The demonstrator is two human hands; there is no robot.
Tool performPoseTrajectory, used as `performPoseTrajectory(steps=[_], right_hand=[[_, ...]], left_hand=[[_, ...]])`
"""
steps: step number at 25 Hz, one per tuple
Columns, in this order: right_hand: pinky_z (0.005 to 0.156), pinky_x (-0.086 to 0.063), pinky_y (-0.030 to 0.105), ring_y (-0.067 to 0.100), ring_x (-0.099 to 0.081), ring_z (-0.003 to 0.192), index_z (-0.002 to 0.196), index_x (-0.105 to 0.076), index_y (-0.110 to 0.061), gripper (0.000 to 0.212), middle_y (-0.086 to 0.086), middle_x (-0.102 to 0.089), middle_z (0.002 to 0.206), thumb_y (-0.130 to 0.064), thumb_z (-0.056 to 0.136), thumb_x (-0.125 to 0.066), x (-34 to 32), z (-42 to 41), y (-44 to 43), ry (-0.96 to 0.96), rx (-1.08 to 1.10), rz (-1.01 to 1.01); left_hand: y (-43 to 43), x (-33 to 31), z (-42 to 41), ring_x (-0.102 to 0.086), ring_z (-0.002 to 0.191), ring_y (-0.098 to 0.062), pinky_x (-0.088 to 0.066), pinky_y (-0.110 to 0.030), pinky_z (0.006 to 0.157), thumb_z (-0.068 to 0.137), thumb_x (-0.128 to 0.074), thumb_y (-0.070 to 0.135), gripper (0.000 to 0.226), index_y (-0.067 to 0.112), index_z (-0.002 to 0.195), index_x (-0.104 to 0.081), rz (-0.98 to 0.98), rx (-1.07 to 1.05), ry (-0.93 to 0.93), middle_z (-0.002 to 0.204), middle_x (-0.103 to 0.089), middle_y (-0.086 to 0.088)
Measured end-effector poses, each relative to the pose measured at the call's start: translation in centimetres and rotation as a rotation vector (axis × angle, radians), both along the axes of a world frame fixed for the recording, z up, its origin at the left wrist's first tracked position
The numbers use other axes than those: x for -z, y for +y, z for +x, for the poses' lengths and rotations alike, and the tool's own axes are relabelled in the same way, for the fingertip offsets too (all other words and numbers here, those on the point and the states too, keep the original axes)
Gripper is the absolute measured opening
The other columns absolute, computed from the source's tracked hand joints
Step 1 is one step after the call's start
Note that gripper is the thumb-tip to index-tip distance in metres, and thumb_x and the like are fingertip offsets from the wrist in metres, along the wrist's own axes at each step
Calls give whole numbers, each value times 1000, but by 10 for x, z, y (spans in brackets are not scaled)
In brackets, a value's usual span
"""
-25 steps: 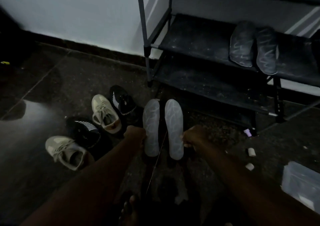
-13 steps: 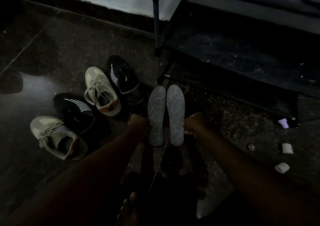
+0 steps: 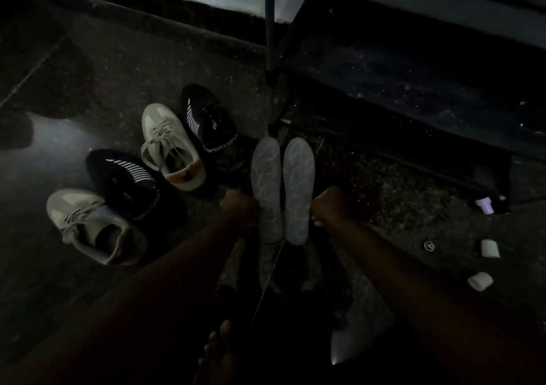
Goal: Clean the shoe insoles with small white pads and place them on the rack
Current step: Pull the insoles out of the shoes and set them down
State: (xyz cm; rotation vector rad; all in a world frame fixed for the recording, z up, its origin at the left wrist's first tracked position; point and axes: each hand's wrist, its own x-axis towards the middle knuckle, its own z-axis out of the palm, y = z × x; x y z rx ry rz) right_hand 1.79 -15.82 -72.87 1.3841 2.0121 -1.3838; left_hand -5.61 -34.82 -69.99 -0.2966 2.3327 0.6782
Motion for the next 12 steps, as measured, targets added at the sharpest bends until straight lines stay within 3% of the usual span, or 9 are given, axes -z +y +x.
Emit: performPoseTrajectory(steps=[1, 3, 5, 10, 12], right_hand=[[51, -58, 31, 31, -73, 81, 116, -60, -5, 39, 17, -69, 104, -21, 84, -74, 1, 1, 1, -12, -18, 37], [71, -63, 43, 33, -72, 87, 115, -62, -9, 43, 17, -70, 108, -32, 81, -73, 19, 4, 8, -38, -72, 96], [85, -61, 46, 32, -70, 91, 106, -66, -12, 37, 14, -70, 107, -35, 79, -74, 13, 9, 11, -29, -160, 161], [79, -50, 30, 20, -63, 94, 111, -67, -11, 25, 5, -66, 105, -25, 91, -71, -79, 33, 0, 190, -396, 284], [92, -51, 36, 24, -60, 114, 125, -63, -13, 35, 7, -62, 127, -34, 98, -62, -100, 41, -4, 263, -543, 369]], left_hand=[[-1, 0, -1, -65, 116, -32, -53, -22, 71, 91, -72, 20, 40, 0, 126, -63, -26, -23, 10, 129, -64, -18], [1, -12, -3, -65, 116, -34, -55, -33, 79, 88, -76, 19, 43, -2, 123, -64, -27, -48, 6, 127, -64, -20], [4, -28, -2, -65, 114, -35, -57, -43, 91, 89, -74, 23, 41, 1, 122, -64, -63, -37, 12, 125, -64, -20], [4, -75, 18, -64, 114, -34, -52, -37, 86, 92, -67, 31, 38, 8, 122, -64, -71, 271, 179, 125, -65, -15], [4, -96, 29, -59, 123, -32, -51, -39, 96, 95, -64, 35, 45, 13, 134, -58, -37, 447, 274, 137, -60, -13]])
